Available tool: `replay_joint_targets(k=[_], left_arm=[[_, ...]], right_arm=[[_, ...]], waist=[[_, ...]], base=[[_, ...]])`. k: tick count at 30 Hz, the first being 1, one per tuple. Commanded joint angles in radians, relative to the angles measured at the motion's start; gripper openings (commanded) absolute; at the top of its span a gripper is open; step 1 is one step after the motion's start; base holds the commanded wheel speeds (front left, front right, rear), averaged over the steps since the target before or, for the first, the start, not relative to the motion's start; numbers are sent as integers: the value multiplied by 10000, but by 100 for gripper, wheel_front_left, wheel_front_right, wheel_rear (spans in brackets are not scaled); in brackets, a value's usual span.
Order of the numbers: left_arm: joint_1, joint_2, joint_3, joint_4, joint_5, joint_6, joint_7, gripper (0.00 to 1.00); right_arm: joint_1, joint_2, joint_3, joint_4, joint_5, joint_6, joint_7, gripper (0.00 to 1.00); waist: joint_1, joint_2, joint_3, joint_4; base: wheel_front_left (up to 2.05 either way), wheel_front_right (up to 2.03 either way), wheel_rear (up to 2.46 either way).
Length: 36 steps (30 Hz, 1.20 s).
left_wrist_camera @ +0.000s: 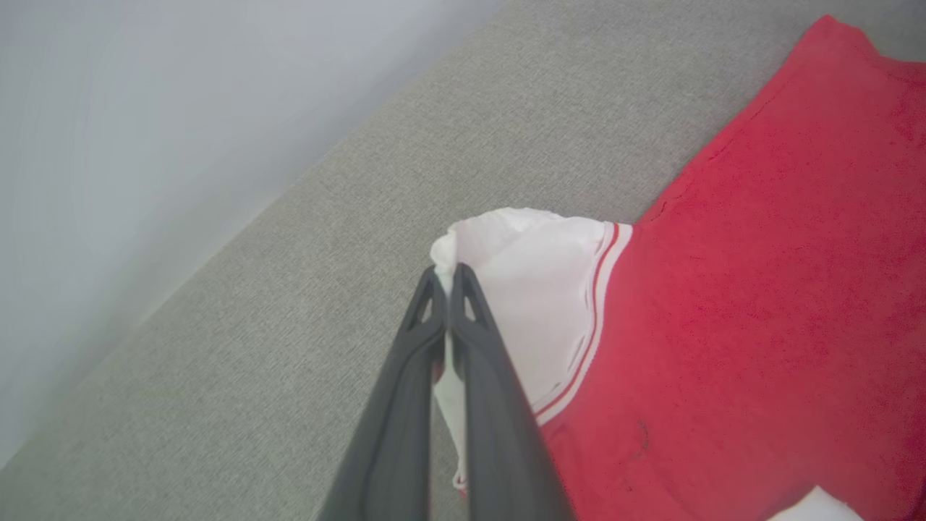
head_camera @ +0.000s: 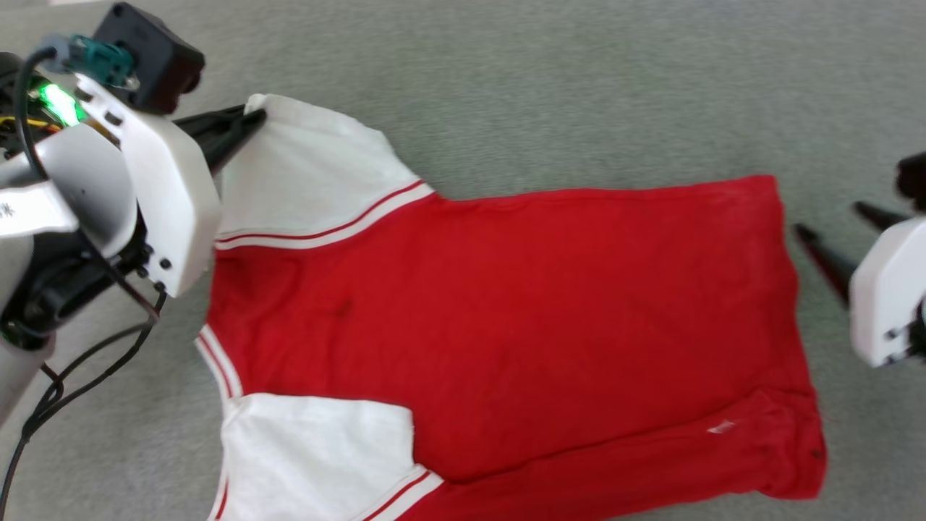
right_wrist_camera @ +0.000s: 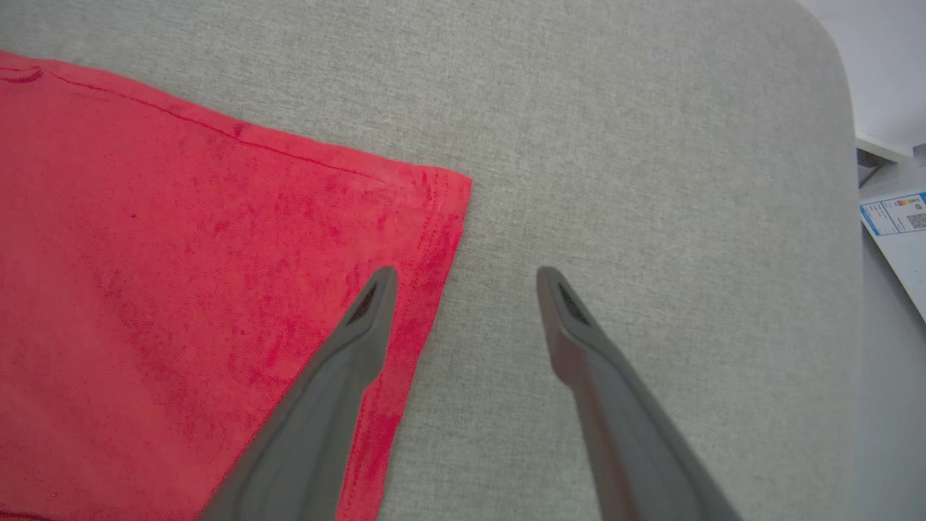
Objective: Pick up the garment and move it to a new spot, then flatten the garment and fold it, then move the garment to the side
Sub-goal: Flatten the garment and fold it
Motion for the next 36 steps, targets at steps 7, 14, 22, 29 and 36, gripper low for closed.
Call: replay_joint_targets(k=[7,14,22,29,36], left_arm=[[430,57,-103,-1550,274,89,-510,0],[661,-64,-165,-2286,459,288,-779,0],[794,-200,-308,-2508,573,301,-1015,0],[1067,-273,-376,-2149,484,303,-1342,0],[1602,-128,-240,-1771,392,498,-1762,0]], right_arm=[[-1319,-738,-151,610,69,-8,2814,100],[-1658,-897,113,1291,-16,-8,3483,100],[-1244,-819,850,2046,134,-3,3656,100],[-1028,-860,1151,2383,343,6,3184,0],[-1253,-957,743,2205,555,3,2213,0]], waist=[[0,0,487,1244],[0,0,853,1704],[0,0,1130,2065],[0,0,857,2111],[0,0,16,1942]], base=[[0,0,0],[0,0,0],[0,0,0],[0,0,0],[0,0,0]])
